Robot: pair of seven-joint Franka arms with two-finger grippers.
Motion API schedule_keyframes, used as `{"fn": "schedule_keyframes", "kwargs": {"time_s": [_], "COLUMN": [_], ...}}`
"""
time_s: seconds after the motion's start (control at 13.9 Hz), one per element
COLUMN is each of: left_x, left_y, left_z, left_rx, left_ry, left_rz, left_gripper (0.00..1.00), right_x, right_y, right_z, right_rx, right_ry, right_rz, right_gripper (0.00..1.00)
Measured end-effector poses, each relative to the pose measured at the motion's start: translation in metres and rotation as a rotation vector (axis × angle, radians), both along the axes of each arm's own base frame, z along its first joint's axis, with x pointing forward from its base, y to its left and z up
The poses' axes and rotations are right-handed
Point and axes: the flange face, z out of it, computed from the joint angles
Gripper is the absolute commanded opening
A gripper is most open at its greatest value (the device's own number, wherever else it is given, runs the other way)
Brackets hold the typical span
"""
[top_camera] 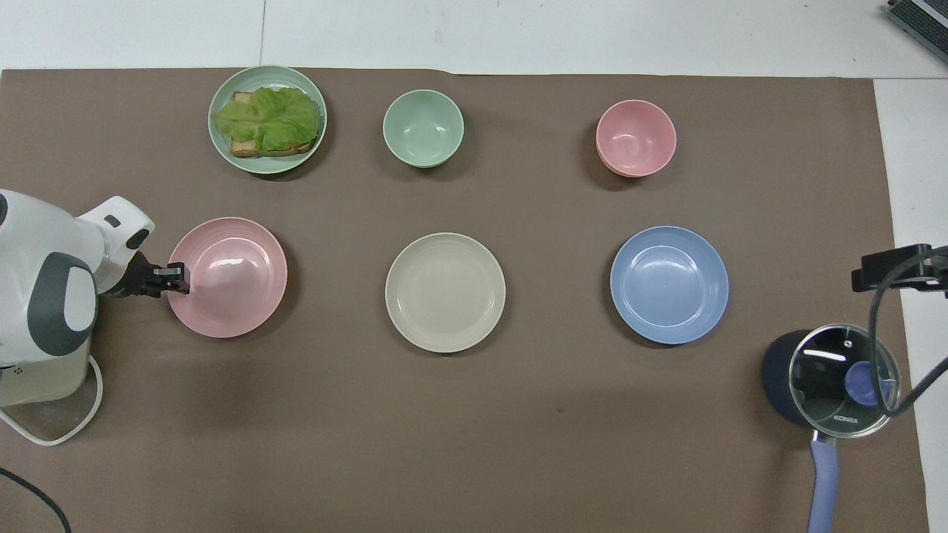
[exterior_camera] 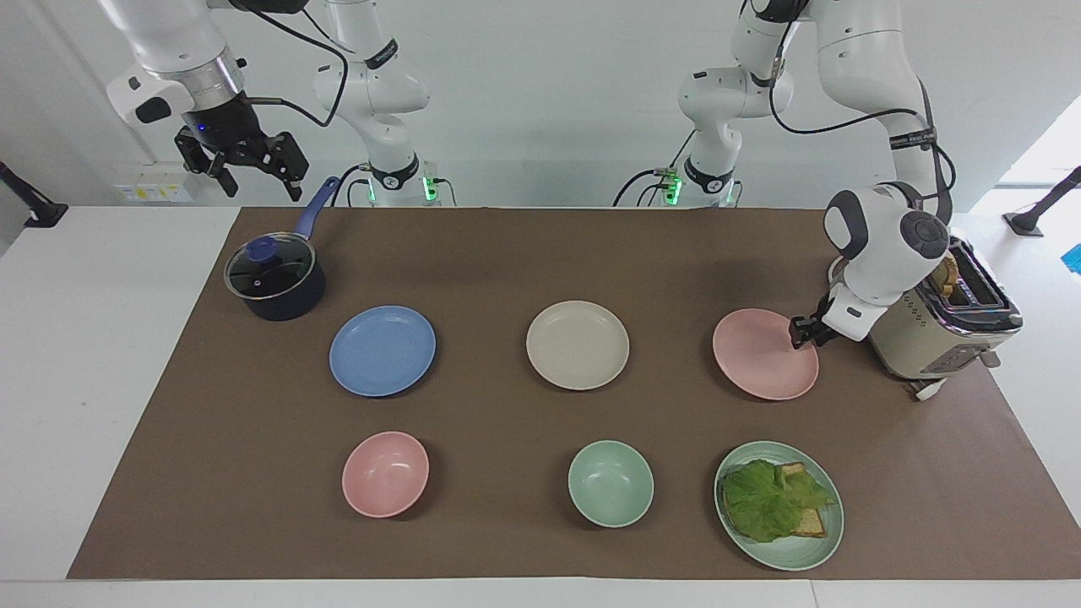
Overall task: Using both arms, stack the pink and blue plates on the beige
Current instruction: 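Grasp the pink plate rim with the left gripper, then lift the pink plate with the left gripper onto the beige plate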
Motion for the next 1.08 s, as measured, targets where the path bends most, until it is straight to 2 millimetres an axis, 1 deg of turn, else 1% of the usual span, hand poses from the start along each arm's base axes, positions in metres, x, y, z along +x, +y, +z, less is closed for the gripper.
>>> {"fn": "schedule_keyframes", "kwargs": {"time_s": [0.14, 0.43, 0.57, 0.72, 0.86, 0.93, 1.08], "left_x": [0.0, 0.001, 0.005, 0.012, 0.014, 0.014, 0.01], "left_y": [0.0, -0.001, -0.003, -0.009, -0.019, -0.029, -0.059], "left_z": [0.0, 0.007, 0.023, 0.047, 0.065, 0.072, 0.09], "left_rx": [0.0, -0.002, -0.009, -0.027, -0.055, -0.079, -0.126], "left_ry": [0.0, 0.006, 0.049, 0.087, 0.096, 0.096, 0.097], "left_rz": [0.001, 0.0, -0.004, -0.006, -0.01, -0.011, -0.019], "left_gripper": [0.0, 0.0, 0.0, 0.0, 0.0, 0.0, 0.0], "right_x": [0.0, 0.0, 0.0, 0.0, 0.0, 0.0, 0.0], "right_y": [0.0, 0.0, 0.0, 0.0, 0.0, 0.0, -0.001], "right_z": [0.0, 0.0, 0.0, 0.0, 0.0, 0.0, 0.0], "right_rx": [0.0, 0.0, 0.0, 0.0, 0.0, 0.0, 0.0], "right_ry": [0.0, 0.0, 0.0, 0.0, 0.0, 0.0, 0.0], "right_rz": [0.0, 0.0, 0.0, 0.0, 0.0, 0.0, -0.001], "right_gripper": [1.0, 1.0, 1.0, 1.0, 1.0, 1.0, 1.0]}}
